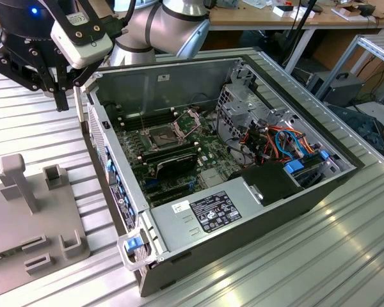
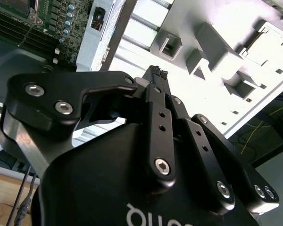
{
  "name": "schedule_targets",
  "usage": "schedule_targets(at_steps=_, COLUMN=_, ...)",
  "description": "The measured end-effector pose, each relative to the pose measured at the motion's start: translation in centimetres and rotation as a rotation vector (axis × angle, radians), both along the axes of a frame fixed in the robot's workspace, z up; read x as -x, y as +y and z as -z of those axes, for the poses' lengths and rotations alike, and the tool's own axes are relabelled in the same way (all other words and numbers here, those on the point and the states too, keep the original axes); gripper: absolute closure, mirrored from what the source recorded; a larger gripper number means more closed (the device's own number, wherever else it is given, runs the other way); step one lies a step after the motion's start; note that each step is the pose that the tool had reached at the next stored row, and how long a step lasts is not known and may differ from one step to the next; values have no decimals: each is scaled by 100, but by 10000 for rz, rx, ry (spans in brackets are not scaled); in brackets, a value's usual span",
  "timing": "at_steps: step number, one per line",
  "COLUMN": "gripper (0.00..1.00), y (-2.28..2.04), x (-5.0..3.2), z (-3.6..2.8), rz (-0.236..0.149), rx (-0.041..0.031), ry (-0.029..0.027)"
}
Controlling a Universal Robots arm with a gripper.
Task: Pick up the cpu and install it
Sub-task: 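Reach for the cpu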
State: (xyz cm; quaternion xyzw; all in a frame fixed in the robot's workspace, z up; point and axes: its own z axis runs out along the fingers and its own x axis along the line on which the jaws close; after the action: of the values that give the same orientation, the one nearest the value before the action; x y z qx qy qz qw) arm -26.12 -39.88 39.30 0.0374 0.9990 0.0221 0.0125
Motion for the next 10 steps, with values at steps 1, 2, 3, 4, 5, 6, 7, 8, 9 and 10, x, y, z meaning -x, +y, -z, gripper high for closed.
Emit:
schedule_targets(at_steps=1, gripper=89, y=0, x=0, z=0, rz=0, rx=0, ry=0)
schedule_targets(at_steps=2, gripper=89, y=0, x=0, z=0, rz=0, rx=0, ry=0)
schedule_targets(at_steps=3, gripper=89, y=0, x=0, z=0, rz=0, rx=0, ry=1)
schedule_targets(at_steps=4, gripper=89, y=0, x=2, z=0, rz=1, rx=0, ry=0)
schedule_targets(at_steps=5, gripper=89, y=0, x=20, z=0, rz=0, rx=0, ry=0)
schedule_targets(at_steps=6, gripper=89, y=0, x=43, z=0, rz=0, rx=0, ry=0)
schedule_targets(at_steps=7, gripper=89, y=0, x=92, z=0, rz=0, rx=0, ry=0)
schedule_targets(at_steps=8, gripper=89, y=0, x=111, z=0, rz=0, rx=0, ry=1)
schedule_targets(at_steps=9, gripper=89, y=0, x=116, z=0, rz=0, rx=0, ry=0)
schedule_targets(at_steps=10, gripper=89, y=0, x=121, z=0, rz=0, rx=0, ry=0)
